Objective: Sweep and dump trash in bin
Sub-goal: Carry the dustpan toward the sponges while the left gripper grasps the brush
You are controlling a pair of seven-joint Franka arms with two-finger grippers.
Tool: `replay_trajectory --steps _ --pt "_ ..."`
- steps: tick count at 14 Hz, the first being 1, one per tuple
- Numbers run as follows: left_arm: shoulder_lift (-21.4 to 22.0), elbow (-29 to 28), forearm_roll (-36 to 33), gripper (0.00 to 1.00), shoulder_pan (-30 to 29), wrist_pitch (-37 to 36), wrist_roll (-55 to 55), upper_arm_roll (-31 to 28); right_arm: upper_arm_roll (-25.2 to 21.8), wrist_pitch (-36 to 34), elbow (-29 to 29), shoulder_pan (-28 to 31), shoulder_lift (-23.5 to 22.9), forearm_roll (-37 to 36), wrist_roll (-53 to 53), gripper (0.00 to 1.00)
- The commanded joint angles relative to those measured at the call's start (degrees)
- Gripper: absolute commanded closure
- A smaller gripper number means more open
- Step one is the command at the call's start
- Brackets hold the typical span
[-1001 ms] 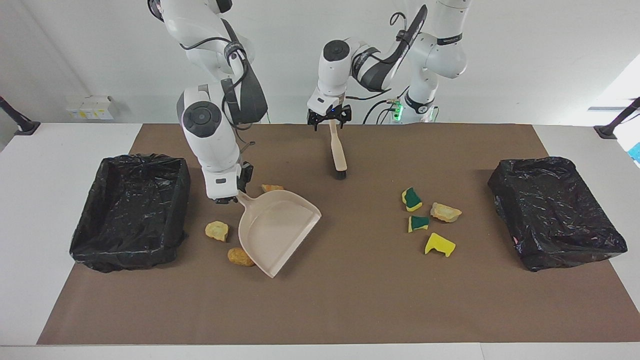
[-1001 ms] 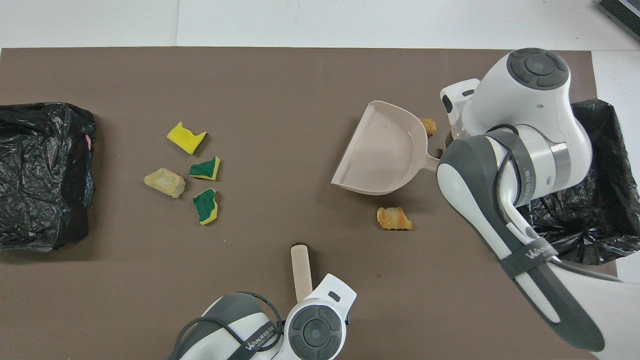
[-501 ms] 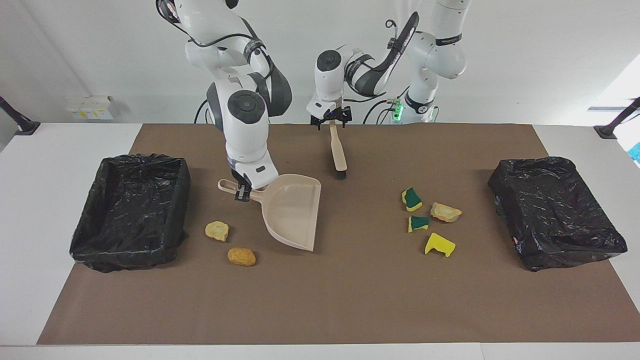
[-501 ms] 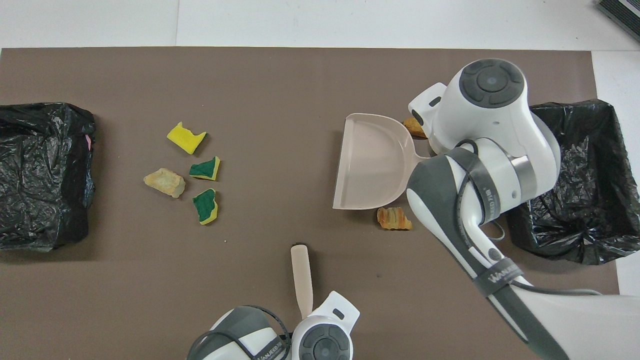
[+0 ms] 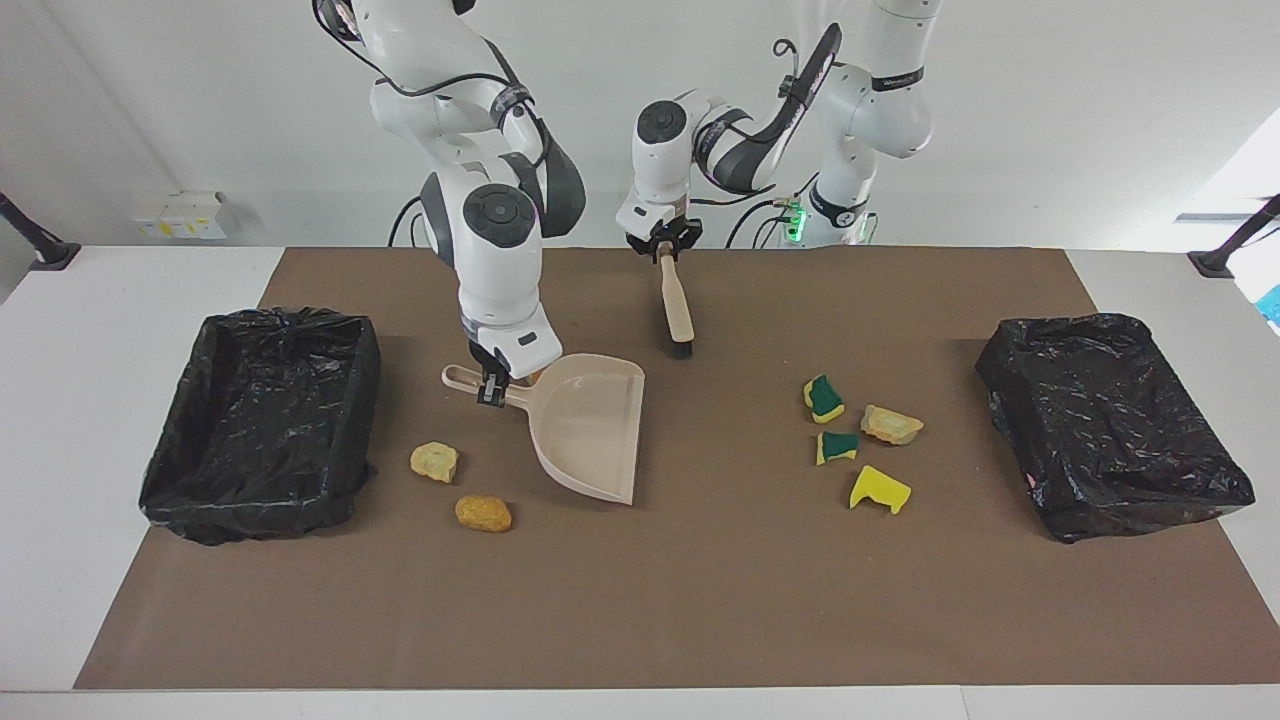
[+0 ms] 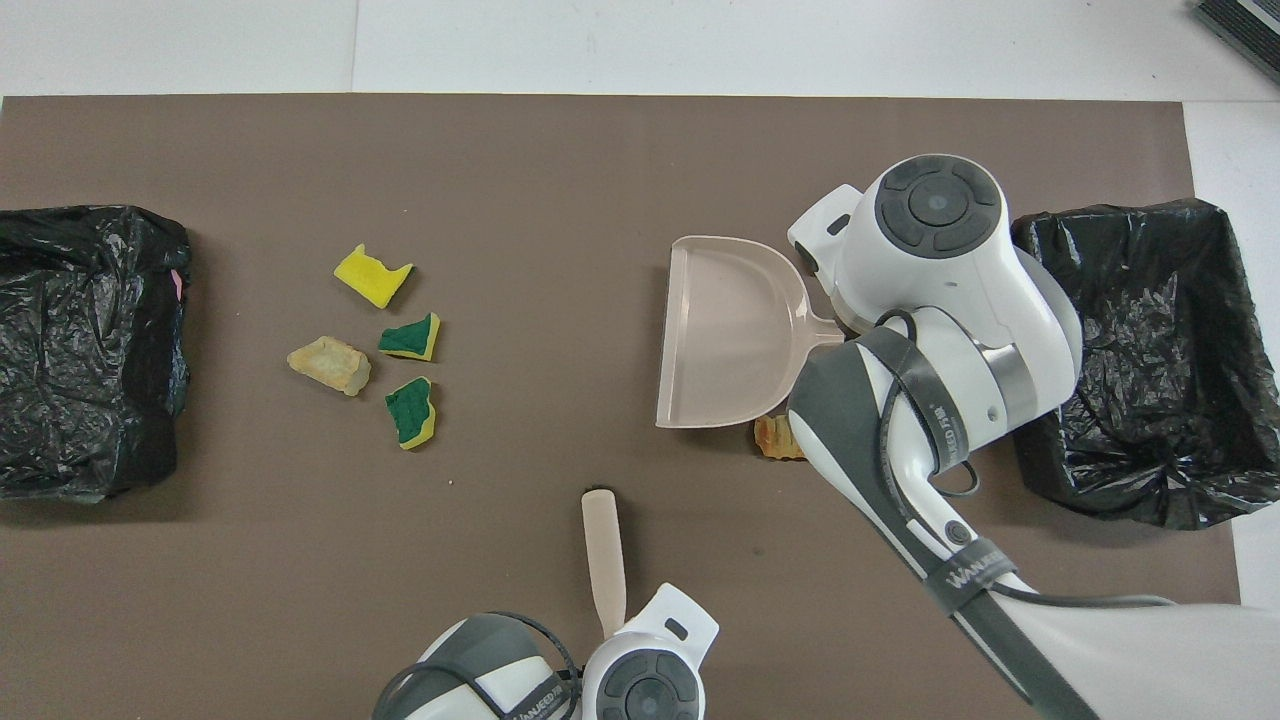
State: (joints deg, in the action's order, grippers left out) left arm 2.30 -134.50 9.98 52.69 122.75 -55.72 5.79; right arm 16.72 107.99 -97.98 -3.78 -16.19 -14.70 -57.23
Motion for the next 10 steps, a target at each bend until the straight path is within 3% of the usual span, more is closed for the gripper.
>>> replay_trajectory --steps 1,4,8,10 --pt "2.9 -0.3 0.9 1.0 -4.7 -4.9 1.0 -0.2 0.5 1.3 -2.1 0.9 2.0 -0.5 -0.1 1.0" --pt "3.3 6.6 0.9 1.0 -10.4 -18.7 3.1 -0.8 0.5 1.7 -2.7 0.6 2.1 -0.5 0.3 1.0" --pt "6.7 10.7 0.4 1.0 -24.5 -26.5 14.9 -0.8 1.3 5.5 -7.2 -3.0 2.2 -0.2 5.0 1.0" --pt "5.8 12.4 -2.3 1.0 -32.4 -29.3 26.0 -0.9 1.3 7.0 -7.7 -4.8 1.6 -0.2 6.5 1.0"
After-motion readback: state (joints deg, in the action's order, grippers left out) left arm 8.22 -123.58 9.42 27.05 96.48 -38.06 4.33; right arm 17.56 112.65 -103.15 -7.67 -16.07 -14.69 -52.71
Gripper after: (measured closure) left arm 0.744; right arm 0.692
